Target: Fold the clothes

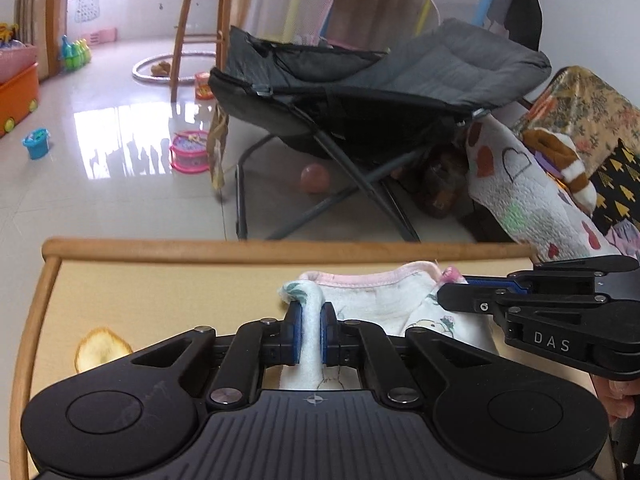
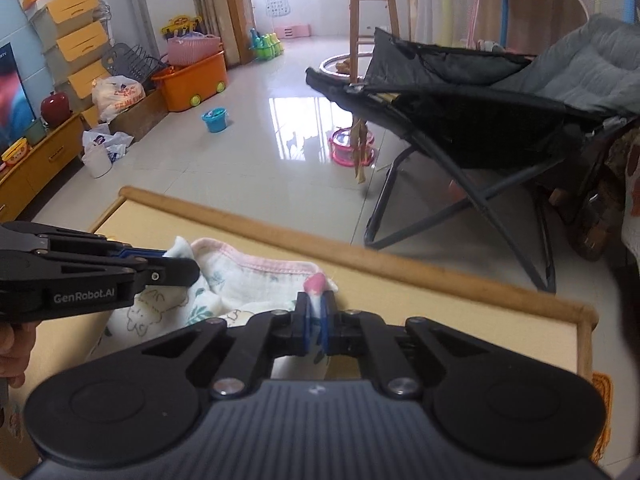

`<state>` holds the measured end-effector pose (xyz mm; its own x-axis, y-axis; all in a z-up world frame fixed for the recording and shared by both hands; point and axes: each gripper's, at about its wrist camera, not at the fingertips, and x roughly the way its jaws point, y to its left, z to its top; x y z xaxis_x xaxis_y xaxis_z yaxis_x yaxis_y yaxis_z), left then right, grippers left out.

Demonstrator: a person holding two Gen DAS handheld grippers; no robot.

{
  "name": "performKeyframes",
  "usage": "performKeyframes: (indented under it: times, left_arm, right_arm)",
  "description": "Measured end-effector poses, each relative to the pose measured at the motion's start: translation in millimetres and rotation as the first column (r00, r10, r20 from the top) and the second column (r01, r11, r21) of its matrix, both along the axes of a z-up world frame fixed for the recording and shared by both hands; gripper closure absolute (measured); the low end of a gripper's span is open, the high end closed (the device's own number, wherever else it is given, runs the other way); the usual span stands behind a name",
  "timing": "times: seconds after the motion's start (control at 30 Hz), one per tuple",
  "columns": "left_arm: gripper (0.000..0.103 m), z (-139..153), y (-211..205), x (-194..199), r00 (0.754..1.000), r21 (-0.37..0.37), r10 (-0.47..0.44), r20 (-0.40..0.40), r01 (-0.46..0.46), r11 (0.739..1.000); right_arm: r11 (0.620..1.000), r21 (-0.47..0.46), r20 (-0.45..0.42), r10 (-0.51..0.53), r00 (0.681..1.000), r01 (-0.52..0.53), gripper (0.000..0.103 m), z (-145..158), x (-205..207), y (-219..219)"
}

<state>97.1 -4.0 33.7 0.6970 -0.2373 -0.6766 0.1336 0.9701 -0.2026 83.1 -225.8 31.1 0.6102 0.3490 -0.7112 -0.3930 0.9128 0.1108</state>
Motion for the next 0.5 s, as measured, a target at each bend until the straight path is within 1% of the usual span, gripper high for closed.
performKeyframes:
  times: [0.13, 0.2, 0.27, 0.3, 0.37, 0.4, 0.43, 0.47, 0.5]
  left_arm:
    - [0.094, 5, -1, 8, 1.0, 0.016, 0.013, 0.021, -0.013, 1.0]
    - [0.094, 4, -3, 13, 1.0, 0.025, 0.018, 0.014, -0.018, 1.0]
    - [0.094, 1, -3, 17, 1.0, 0.033, 0.022, -0.006, -0.022, 0.999]
    - [0.092, -1, -3, 19, 1.0, 0.037, 0.025, -0.019, -0.024, 0.999]
    - [0.084, -2, -2, 18, 0.999, 0.044, 0.038, -0.031, -0.036, 0.998]
    - [0.084, -1, -2, 17, 0.999, 0.049, 0.035, -0.025, -0.034, 0.998]
    - [0.079, 0, -1, 16, 0.999, 0.055, 0.036, -0.019, -0.035, 0.998]
    - [0.072, 2, 1, 13, 0.999, 0.069, 0.046, -0.016, -0.045, 0.997]
    - [0.057, 5, 4, 10, 0.998, 0.08, 0.059, -0.009, -0.058, 0.995]
  right_arm:
    - [1.0, -0.003, 0.014, -0.016, 1.0, 0.016, 0.098, 3, 11, -1]
    - [1.0, -0.022, 0.008, -0.016, 1.0, 0.016, 0.098, 0, 17, 0]
    - [0.999, -0.033, -0.018, -0.021, 1.0, 0.02, 0.098, -7, 21, 0]
    - [0.999, -0.03, -0.031, -0.024, 0.999, 0.023, 0.097, -9, 22, 0]
    - [0.999, -0.018, -0.053, -0.028, 0.998, 0.027, 0.095, -11, 23, -3]
    - [1.0, -0.008, -0.04, -0.029, 0.999, 0.029, 0.094, -10, 21, -5]
    - [0.999, 0.006, -0.024, -0.036, 0.999, 0.037, 0.091, -7, 18, -9]
    - [0.999, 0.021, -0.009, -0.046, 0.999, 0.046, 0.088, -4, 16, -13]
    - [0.998, 0.036, 0.003, -0.059, 0.998, 0.059, 0.08, 1, 12, -17]
